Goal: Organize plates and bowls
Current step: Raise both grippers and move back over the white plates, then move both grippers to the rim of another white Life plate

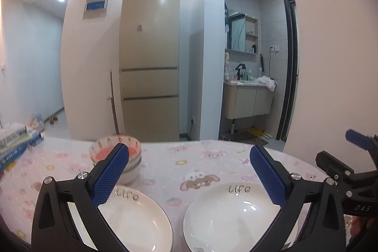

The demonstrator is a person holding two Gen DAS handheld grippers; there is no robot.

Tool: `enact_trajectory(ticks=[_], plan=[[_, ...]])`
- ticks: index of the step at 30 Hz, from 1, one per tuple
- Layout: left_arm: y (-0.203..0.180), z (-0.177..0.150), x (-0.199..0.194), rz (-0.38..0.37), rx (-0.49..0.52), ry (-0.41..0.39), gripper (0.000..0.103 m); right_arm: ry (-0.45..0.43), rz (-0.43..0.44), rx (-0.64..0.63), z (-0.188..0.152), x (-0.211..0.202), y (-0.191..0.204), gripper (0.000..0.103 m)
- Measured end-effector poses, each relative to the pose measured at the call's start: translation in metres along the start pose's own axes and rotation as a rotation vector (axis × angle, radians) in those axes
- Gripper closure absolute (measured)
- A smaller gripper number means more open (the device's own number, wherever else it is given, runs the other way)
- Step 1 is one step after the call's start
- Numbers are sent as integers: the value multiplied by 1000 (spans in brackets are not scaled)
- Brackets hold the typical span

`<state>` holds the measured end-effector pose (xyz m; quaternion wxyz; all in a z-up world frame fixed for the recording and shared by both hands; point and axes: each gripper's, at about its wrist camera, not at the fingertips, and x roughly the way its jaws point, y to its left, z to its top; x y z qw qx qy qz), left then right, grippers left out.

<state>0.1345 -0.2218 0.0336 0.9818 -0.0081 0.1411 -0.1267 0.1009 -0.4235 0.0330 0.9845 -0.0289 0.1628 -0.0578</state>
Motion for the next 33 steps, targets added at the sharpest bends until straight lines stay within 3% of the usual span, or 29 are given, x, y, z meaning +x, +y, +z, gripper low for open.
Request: enact_trajectory(ticks=[4,6,12,16,20,23,25,26,29,31,33], plan=[[9,-18,25,-29,-100,216,1,69,97,78,-16,12,-16,0],[12,-25,32,-57,-137,278,1,106,135,125,-21,14,-21,0],[4,-39,43,-87,-102,348,1,214,162,264,-30,33,-32,0],[-1,-53,57,-112,-72,415,1,379,-16,257,-35,61,-30,0],[-3,-61,67,-149,-69,484,1,468,62,369,-45,82,-41,0],[0,-65,73,-169,-91,521,10,506,119,408,-52,88,-43,0],[1,-66,74,-152,-77,511,14,535,163,403,-56,90,-39,12],[0,-67,74,-149,-67,506,15,567,191,401,-59,94,-37,23],[-2,-68,76,-178,-60,518,35,615,273,474,-70,101,-38,34],[-3,-68,75,-190,-56,519,56,618,280,478,-73,101,-38,38],[-3,-65,75,-196,-47,514,58,599,273,468,-73,99,-37,43]])
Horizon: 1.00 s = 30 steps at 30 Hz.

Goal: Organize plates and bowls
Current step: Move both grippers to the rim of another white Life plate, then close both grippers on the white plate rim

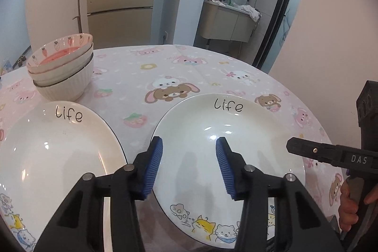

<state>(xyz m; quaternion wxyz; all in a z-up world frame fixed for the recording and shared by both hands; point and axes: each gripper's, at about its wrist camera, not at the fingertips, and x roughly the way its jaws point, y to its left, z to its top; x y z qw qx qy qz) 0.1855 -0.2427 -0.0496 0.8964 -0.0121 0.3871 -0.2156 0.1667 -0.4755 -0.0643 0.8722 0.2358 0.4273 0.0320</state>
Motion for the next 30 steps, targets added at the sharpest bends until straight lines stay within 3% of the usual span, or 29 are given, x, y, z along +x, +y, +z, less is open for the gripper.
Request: enact_trajectory(ticks=[3,7,11,14,18,19,21,23,26,30], plan=[[5,6,1,12,-13,26,58,0,2,4,0,-1,-2,45],[14,27,8,-56,-40,194,58,7,2,5,4,-7,-4,50],[5,40,15,19,43,282,58,-11,-14,9,8,-7,-6,52],[11,42,22,26,19,307,58,16,-3,17,6,-2,-8,56],[19,40,43,43,19,399,63,41,6,20,3,4,-11,57],[21,39,48,45,15,410,68,42,9,24,2,5,-12,57],[23,39,49,11,4,393,72,46,12,40,2,8,-14,57],[21,38,50,23,32,392,75,66,14,47,2,13,-17,57],[20,37,54,36,44,402,80,90,13,46,0,18,-16,69],[16,38,58,58,96,393,82,86,-13,28,-1,19,-14,76]])
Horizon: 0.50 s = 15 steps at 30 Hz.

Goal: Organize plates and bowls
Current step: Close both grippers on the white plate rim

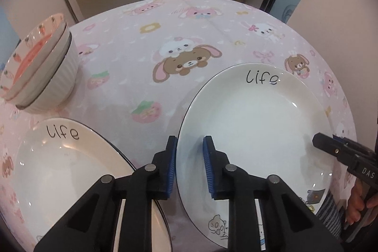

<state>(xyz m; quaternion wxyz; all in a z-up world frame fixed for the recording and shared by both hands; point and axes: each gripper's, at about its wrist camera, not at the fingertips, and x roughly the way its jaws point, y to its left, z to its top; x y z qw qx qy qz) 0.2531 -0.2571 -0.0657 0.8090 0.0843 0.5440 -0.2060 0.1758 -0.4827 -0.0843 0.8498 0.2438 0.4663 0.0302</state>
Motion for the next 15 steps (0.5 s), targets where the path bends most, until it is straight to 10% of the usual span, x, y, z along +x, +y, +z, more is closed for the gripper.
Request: enact_trajectory(ticks=[15], plan=[[3,-3,1,-33,-26,-21,84,24,-3,-31,-1,2,8,82]])
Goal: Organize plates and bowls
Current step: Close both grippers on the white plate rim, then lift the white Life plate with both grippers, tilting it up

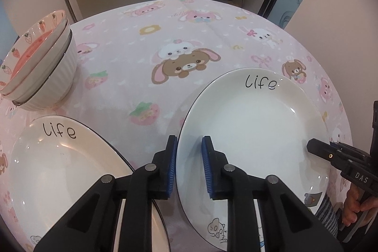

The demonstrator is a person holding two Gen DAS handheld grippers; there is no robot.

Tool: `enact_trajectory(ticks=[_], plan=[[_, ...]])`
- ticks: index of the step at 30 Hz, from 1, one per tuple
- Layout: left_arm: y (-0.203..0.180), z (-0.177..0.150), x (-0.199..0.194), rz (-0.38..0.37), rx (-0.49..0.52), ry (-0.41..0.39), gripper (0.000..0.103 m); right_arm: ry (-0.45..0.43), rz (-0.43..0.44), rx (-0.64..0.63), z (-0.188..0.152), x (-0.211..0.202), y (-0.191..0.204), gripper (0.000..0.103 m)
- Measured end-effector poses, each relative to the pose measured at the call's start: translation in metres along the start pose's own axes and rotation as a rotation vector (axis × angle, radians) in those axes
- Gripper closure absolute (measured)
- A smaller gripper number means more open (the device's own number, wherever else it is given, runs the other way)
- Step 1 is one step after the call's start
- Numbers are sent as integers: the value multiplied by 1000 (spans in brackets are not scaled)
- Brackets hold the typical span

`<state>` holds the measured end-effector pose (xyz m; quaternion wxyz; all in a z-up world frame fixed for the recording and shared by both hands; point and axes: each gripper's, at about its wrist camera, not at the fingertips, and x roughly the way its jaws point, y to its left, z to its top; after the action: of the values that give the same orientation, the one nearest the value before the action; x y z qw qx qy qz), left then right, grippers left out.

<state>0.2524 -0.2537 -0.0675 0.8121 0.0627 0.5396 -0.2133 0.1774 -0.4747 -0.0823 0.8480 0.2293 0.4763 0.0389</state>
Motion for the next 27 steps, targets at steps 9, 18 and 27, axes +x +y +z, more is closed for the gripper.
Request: enact_trajectory(ticks=[9,18,27], plan=[[-2,-3,-8,-8,-30,12,83,-26,-34,-49,12,-21,15,82],[-1,-2,-47,6,-47,-45,83,-56,6,-44,21,-47,34,78],[11,-4,-96,24,-68,-118,83,-78,43,-72,25,-64,70,78]])
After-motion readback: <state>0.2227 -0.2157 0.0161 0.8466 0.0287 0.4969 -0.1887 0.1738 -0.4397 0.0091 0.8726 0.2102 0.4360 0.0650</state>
